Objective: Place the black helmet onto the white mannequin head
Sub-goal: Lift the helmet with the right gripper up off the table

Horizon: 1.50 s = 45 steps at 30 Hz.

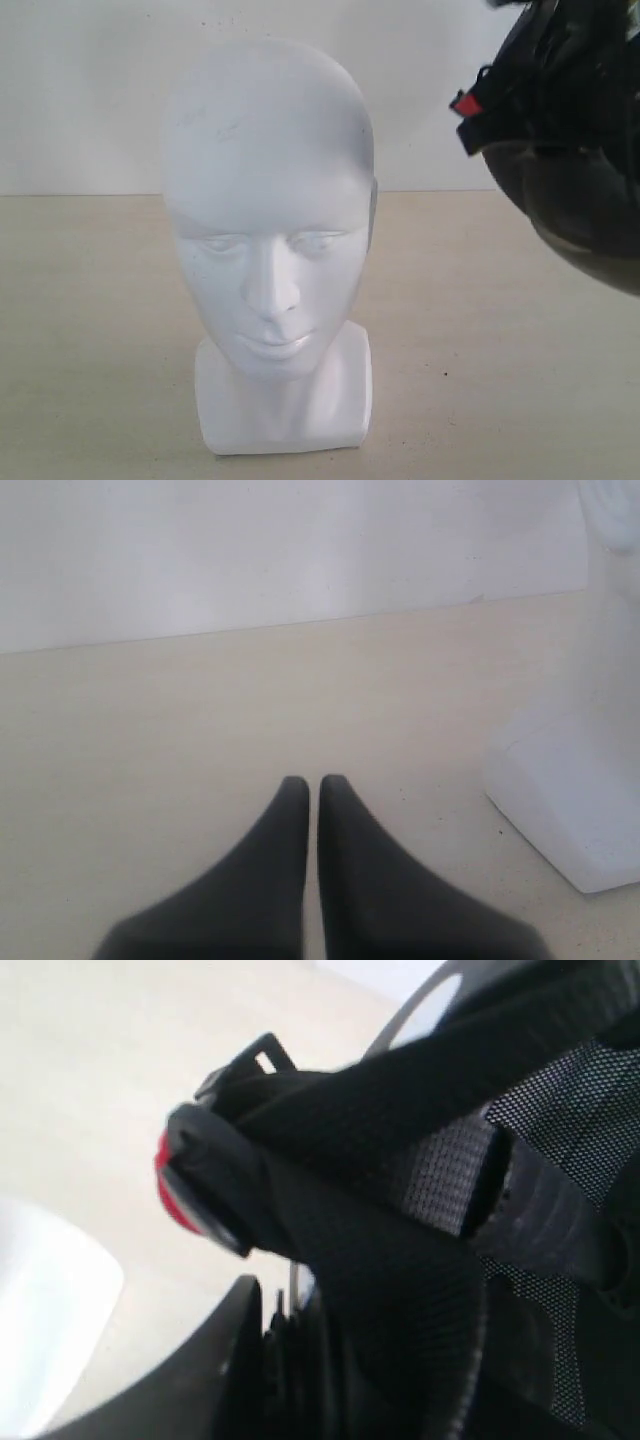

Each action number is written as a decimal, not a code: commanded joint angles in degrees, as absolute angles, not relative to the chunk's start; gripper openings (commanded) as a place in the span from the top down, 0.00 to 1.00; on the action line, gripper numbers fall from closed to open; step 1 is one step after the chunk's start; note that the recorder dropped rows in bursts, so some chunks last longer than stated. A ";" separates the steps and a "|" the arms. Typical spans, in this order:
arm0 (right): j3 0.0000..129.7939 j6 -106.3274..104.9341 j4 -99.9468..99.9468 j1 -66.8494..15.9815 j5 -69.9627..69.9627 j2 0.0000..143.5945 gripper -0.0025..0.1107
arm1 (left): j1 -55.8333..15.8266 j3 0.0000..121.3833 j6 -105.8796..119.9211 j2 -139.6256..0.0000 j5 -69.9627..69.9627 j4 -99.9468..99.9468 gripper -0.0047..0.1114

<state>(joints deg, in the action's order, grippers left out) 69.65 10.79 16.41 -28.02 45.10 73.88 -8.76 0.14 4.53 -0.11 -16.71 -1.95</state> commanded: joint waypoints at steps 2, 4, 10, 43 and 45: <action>70.90 10.57 15.77 -27.95 34.76 63.15 0.98 | -8.91 0.00 4.73 0.00 -16.70 -1.97 0.92; 70.90 9.67 11.99 -27.95 32.47 60.11 0.98 | -8.91 0.00 4.73 0.00 -16.70 -1.97 0.92; 70.90 -1.53 -5.00 -27.95 27.64 54.25 0.98 | -8.91 0.00 4.73 0.00 -16.70 -1.97 0.92; 63.04 -49.10 -32.01 -27.85 -5.21 53.25 0.98 | -8.91 0.00 4.73 0.00 -16.70 -1.97 0.92; 61.74 -55.45 -32.01 -27.85 -9.08 53.25 0.98 | -8.91 0.00 4.73 0.00 -16.70 -1.97 0.92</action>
